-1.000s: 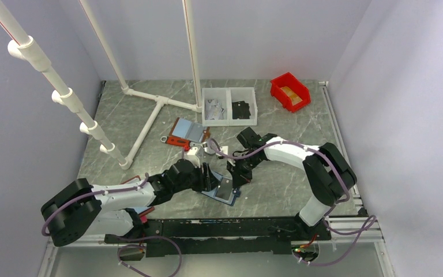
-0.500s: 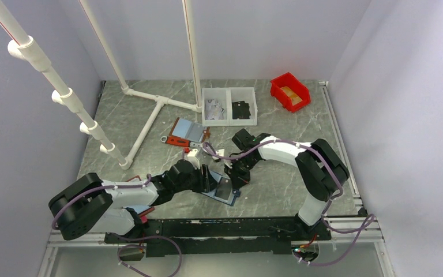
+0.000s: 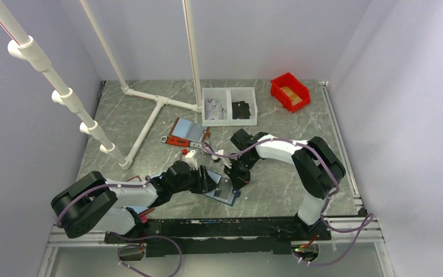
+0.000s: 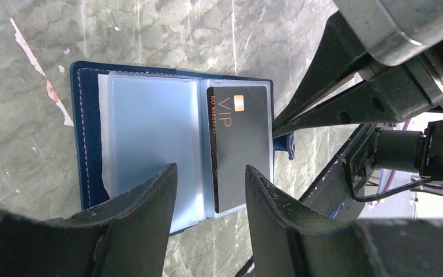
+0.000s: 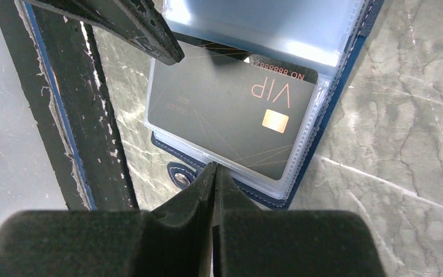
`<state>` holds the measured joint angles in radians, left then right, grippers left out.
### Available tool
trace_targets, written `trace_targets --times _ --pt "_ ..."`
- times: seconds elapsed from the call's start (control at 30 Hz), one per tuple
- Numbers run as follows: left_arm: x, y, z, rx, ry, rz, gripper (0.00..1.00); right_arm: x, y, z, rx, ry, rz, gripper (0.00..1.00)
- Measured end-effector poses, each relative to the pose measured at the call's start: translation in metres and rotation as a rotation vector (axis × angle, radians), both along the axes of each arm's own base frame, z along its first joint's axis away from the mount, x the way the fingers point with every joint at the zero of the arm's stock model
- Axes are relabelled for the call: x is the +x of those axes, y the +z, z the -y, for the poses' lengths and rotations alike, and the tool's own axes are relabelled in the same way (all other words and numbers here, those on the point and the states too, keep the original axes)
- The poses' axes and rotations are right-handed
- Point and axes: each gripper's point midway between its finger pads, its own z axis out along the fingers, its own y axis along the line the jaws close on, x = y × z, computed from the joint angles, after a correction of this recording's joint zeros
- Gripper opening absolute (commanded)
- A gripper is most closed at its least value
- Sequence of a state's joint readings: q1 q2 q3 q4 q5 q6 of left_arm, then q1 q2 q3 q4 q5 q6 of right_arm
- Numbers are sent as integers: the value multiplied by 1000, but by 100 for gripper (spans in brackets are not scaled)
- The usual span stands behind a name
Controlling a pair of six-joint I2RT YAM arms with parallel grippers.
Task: Take the credit cards out of the card holder
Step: Remove the credit card from the card holder.
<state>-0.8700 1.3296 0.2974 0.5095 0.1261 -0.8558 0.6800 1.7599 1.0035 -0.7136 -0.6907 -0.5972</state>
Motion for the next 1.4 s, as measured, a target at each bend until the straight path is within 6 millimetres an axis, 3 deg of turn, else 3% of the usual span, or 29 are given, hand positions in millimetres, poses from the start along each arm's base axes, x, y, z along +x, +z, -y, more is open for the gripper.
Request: trace_targets --times 0.73,1.4 --pt "1 -4 8 -105 5 -58 54 0 -2 0 -47 -50 -43 5" --pt "1 -11 14 -141 -4 -101 42 0 -3 1 -84 -101 -58 3"
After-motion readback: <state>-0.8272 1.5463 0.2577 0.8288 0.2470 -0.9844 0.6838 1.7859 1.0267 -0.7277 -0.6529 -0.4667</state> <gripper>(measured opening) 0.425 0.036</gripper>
